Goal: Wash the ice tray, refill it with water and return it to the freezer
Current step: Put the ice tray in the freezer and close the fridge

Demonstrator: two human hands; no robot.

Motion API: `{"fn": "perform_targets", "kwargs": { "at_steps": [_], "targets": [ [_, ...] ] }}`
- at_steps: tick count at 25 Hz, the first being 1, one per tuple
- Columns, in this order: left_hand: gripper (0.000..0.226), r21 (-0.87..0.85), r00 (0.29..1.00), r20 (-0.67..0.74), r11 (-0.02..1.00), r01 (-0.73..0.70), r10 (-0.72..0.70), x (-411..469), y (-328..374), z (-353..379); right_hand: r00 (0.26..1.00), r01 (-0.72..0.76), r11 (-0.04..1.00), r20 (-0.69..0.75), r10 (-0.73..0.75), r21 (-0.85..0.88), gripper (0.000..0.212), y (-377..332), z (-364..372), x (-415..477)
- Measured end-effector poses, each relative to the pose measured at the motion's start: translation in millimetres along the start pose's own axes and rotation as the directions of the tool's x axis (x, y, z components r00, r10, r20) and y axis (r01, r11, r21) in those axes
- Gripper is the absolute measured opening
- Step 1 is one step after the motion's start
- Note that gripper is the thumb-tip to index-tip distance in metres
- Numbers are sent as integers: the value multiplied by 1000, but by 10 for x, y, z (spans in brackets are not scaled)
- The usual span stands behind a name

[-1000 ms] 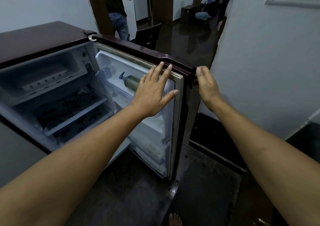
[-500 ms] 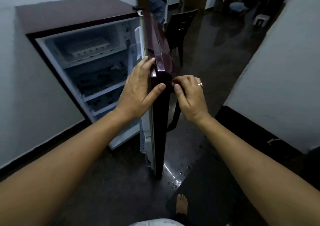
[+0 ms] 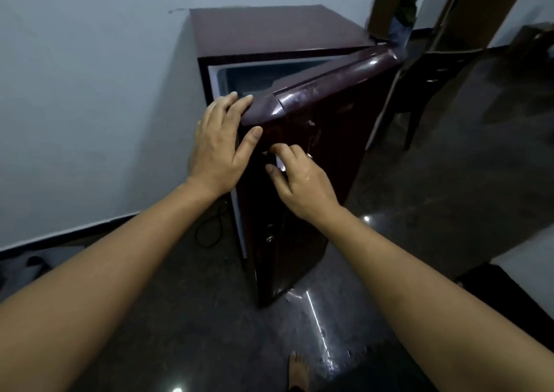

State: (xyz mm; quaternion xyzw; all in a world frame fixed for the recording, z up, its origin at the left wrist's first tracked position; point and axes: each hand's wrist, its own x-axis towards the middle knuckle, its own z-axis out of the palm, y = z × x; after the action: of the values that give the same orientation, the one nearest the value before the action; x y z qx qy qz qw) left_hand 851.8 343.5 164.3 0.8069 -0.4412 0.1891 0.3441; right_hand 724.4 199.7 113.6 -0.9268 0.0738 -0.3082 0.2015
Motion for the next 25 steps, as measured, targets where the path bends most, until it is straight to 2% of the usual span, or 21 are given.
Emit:
{"fn": "perform_targets", "kwargs": {
  "at_steps": [6, 12, 16, 20, 21, 23, 25],
  "targets": [
    [57, 259, 992, 23, 959, 113, -123, 543, -655, 70, 992, 114, 986, 71, -106, -124, 39, 52, 482, 830],
    [57, 388, 983, 34, 908, 155, -182, 980, -1074, 188, 978, 207, 950, 87, -192, -232, 37, 167, 819, 1412],
    [57, 420, 977, 73, 895, 152, -201, 1173, -1268, 229, 976, 207, 948, 118, -183, -242, 36, 217, 943, 1667],
    [57, 354, 976, 109, 925, 139, -189, 1200, -1338, 215, 952, 298, 910, 156, -263, -288, 43, 283, 849, 1748],
    [56, 330, 978, 107, 934, 137, -181, 1198, -1336, 201, 947, 321, 895, 121, -298, -309, 42, 310, 778, 1804],
    [55, 285, 985, 78, 950, 125, -153, 1245, -1309, 165, 932, 327, 878, -35, -361, -349, 39, 362, 604, 2004],
    [57, 258, 987, 68, 959, 120, -142, 1427, -1252, 140, 923, 258, 879, -167, -347, -400, 39, 385, 445, 2269]
  ]
}}
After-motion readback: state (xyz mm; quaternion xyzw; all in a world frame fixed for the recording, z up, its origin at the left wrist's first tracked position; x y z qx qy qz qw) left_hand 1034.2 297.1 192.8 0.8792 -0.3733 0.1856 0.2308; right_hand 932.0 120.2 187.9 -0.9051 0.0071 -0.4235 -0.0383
